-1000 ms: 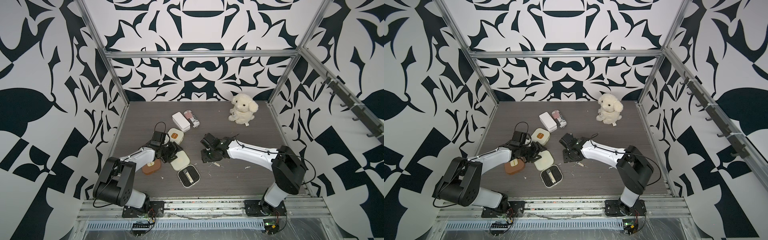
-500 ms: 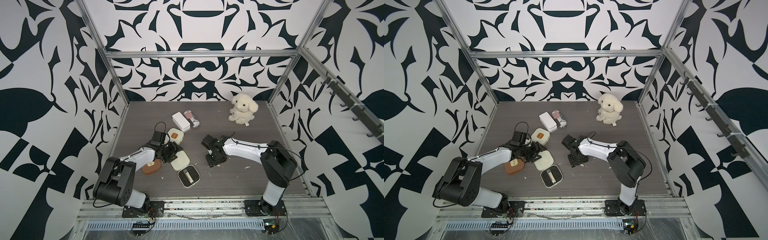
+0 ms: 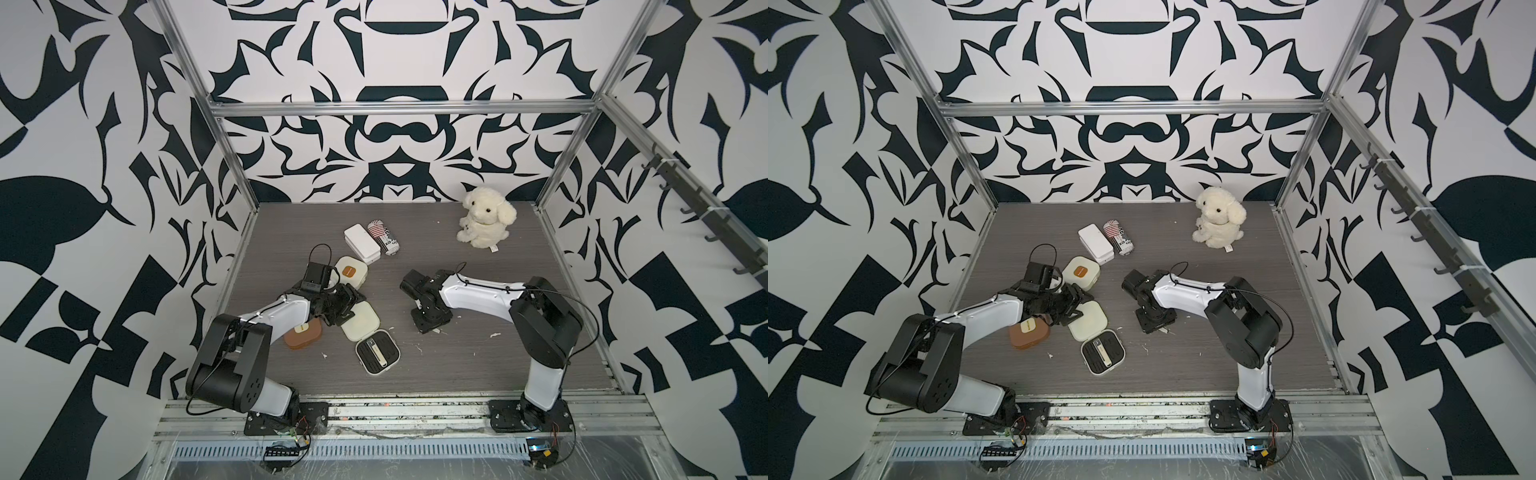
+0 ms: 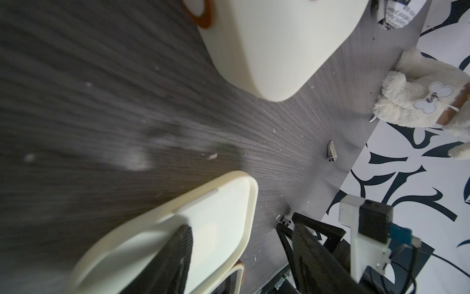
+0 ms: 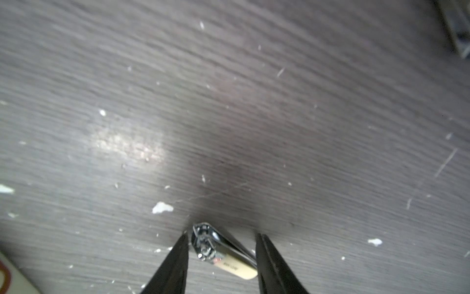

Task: Organize nail clipper sets
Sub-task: Pick up the nail clipper from the center of the board.

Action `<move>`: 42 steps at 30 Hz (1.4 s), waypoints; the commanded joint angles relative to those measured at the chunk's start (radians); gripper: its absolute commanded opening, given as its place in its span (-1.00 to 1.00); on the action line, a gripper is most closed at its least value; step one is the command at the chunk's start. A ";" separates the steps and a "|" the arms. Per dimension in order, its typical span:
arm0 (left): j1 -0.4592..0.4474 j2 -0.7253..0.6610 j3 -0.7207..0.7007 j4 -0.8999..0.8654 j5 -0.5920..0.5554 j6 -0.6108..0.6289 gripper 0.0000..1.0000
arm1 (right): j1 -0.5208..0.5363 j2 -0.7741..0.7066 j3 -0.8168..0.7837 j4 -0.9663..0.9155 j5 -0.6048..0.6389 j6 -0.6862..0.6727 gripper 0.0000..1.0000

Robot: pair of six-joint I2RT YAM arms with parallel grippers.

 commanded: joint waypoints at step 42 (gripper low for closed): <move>-0.001 0.027 -0.020 -0.016 -0.010 0.015 0.32 | 0.053 -0.131 0.057 0.071 -0.114 0.117 -0.80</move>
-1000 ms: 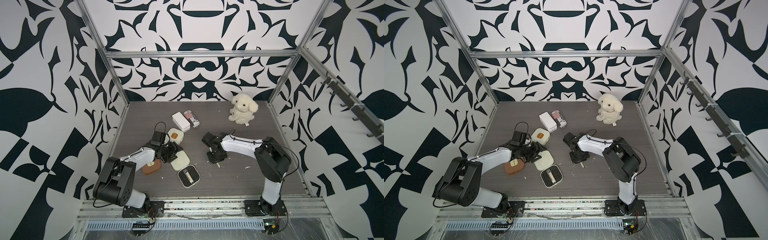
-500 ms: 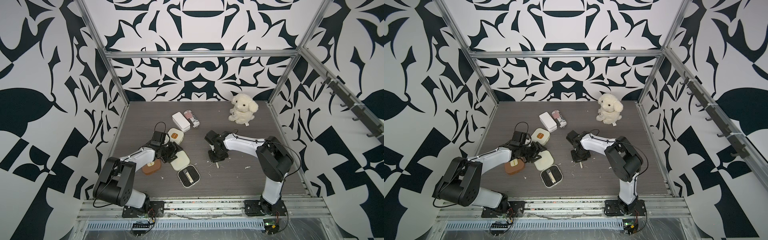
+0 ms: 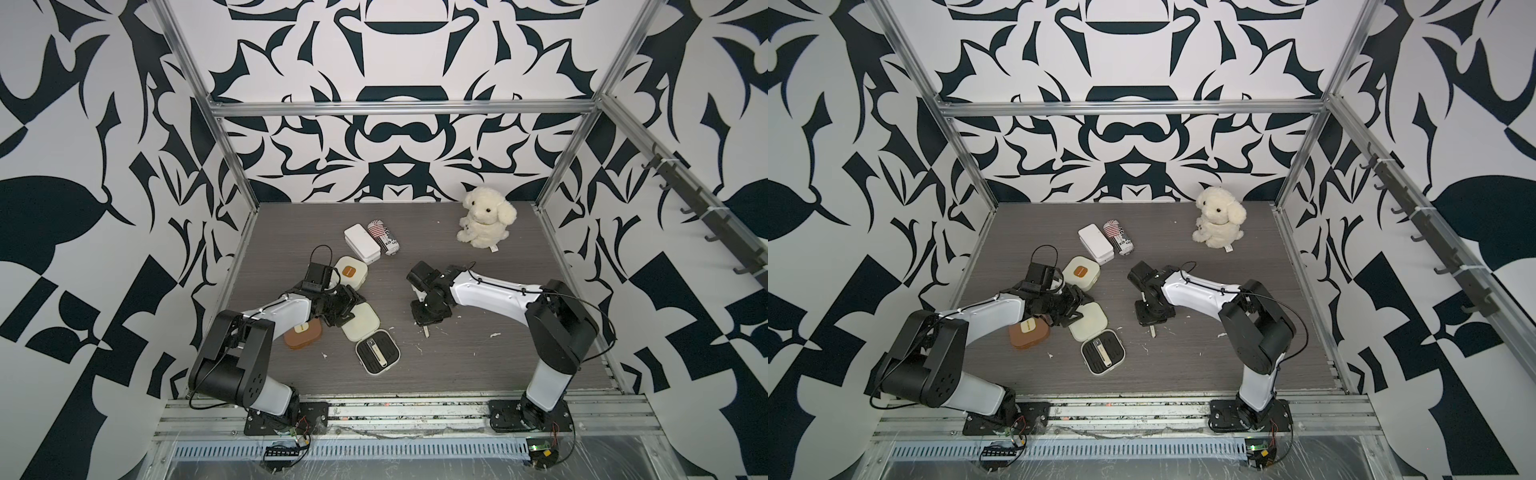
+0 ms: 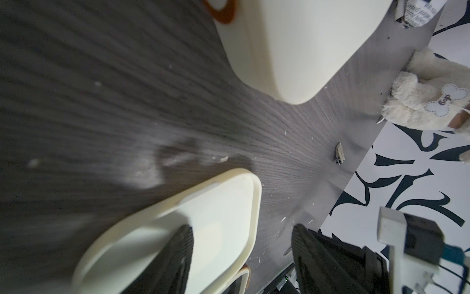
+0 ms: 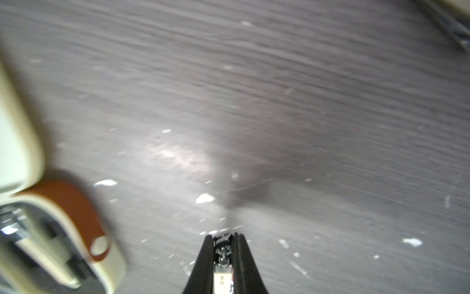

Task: Organize nail clipper sets
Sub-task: Pick up the nail clipper from the center of the board, then place the nail clipper in the storage box.

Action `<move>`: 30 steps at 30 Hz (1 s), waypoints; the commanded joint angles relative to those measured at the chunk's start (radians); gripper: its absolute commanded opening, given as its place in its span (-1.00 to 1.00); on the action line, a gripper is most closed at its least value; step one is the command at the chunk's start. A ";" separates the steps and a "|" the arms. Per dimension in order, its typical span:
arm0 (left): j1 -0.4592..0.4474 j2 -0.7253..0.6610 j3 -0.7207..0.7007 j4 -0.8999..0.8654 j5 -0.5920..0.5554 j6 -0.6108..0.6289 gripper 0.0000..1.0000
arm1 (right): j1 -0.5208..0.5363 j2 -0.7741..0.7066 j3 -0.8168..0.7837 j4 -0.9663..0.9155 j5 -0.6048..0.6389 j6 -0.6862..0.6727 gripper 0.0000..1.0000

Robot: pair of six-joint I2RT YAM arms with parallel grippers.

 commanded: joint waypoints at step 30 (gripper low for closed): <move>0.000 0.005 -0.054 0.002 -0.017 0.014 0.31 | 0.331 0.150 0.188 0.119 0.146 0.056 -0.88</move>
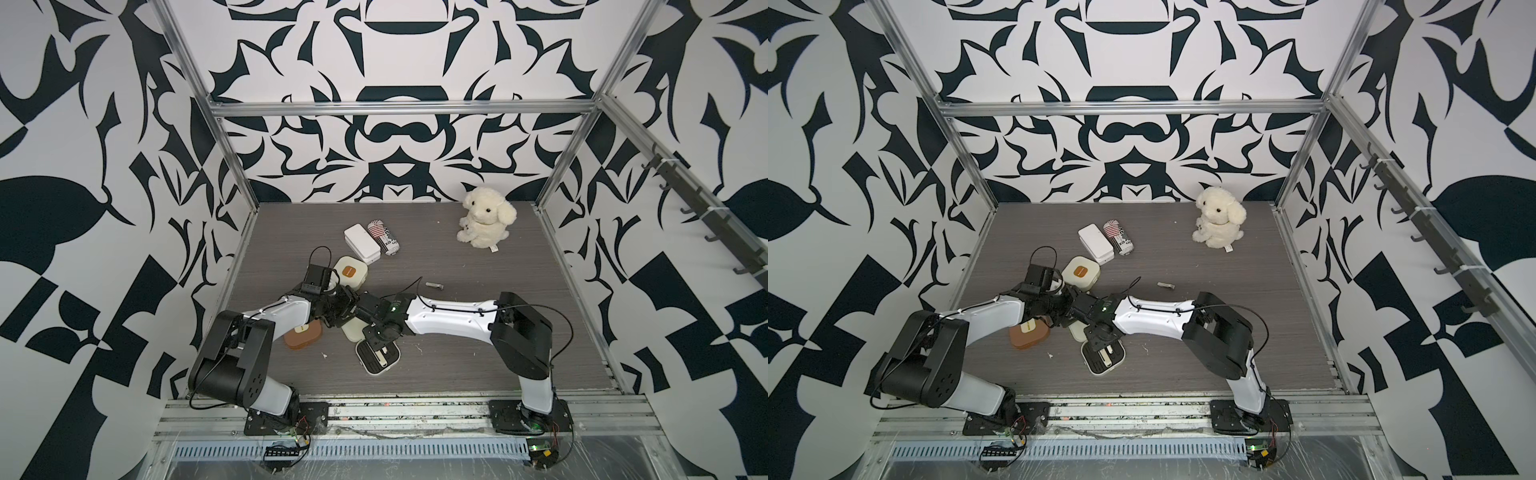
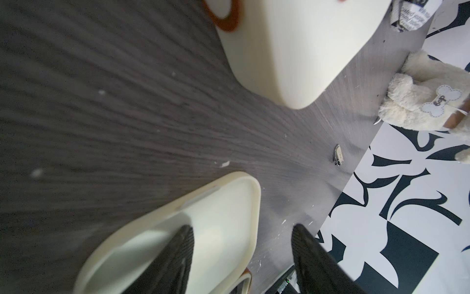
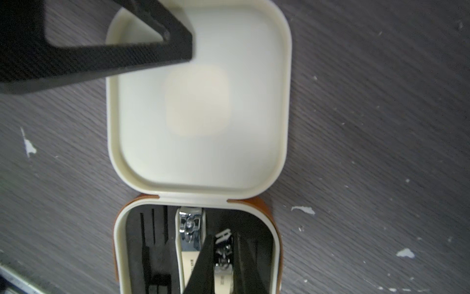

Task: Organize nail clipper sets
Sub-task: Place the nail clipper in the storage box.

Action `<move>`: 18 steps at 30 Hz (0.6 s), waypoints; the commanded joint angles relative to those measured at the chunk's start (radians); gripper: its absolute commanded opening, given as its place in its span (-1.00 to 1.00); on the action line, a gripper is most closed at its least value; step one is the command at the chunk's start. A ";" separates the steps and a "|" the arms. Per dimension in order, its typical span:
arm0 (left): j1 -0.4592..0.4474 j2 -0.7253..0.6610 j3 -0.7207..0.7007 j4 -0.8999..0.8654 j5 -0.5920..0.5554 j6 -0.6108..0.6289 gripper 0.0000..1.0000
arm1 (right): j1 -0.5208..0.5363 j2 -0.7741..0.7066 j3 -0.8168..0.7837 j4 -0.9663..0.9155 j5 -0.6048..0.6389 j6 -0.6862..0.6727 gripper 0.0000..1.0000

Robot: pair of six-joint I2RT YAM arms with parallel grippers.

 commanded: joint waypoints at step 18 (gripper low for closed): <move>-0.001 0.017 -0.023 -0.075 -0.054 0.017 0.31 | 0.010 -0.107 -0.084 0.010 -0.035 0.007 -0.88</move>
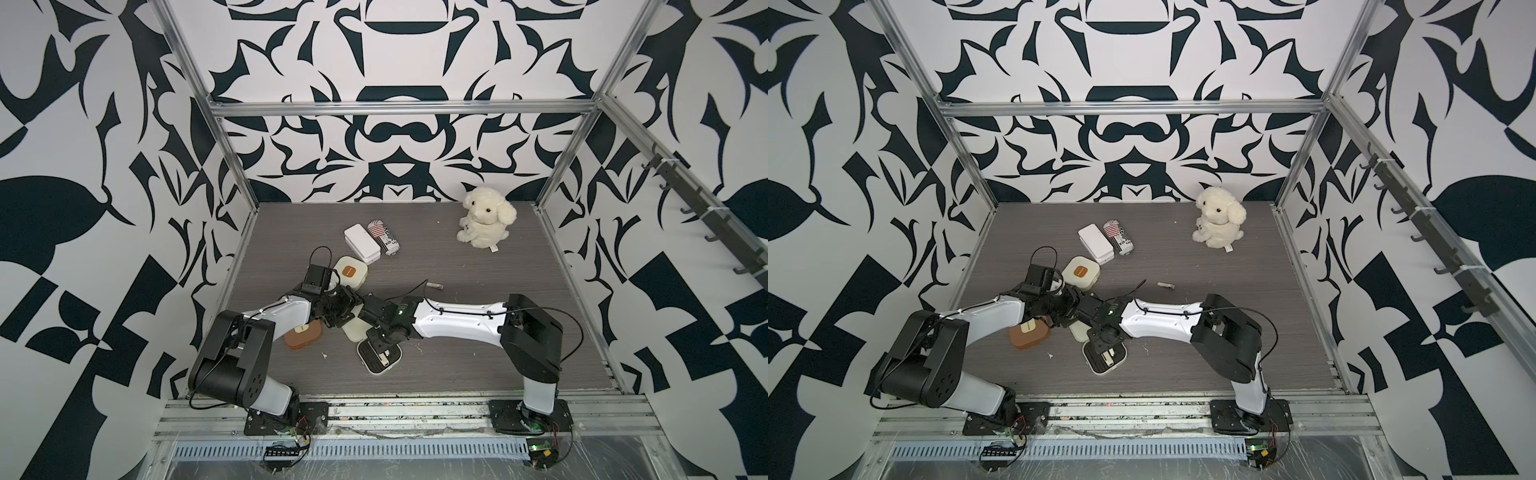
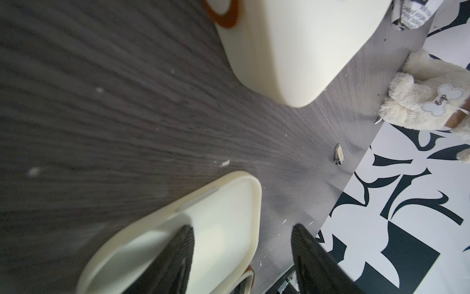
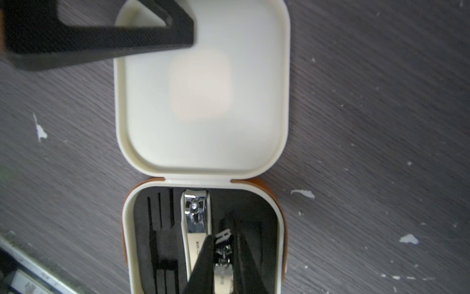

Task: Organize nail clipper sets
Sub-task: Place the nail clipper in the storage box.

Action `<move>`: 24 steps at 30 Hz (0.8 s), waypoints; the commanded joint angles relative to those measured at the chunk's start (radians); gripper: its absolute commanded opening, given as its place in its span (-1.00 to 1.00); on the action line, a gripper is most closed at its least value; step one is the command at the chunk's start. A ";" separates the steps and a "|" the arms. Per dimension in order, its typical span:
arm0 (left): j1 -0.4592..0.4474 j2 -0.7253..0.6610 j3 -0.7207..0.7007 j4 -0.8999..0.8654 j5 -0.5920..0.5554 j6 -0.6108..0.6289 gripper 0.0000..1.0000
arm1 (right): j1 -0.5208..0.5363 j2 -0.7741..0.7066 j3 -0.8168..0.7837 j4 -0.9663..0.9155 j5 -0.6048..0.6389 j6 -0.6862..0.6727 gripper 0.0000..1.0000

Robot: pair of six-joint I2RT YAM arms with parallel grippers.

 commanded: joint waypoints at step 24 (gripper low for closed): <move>-0.001 0.018 -0.028 -0.072 -0.048 0.015 0.30 | 0.007 0.004 0.017 0.019 0.032 -0.005 -0.91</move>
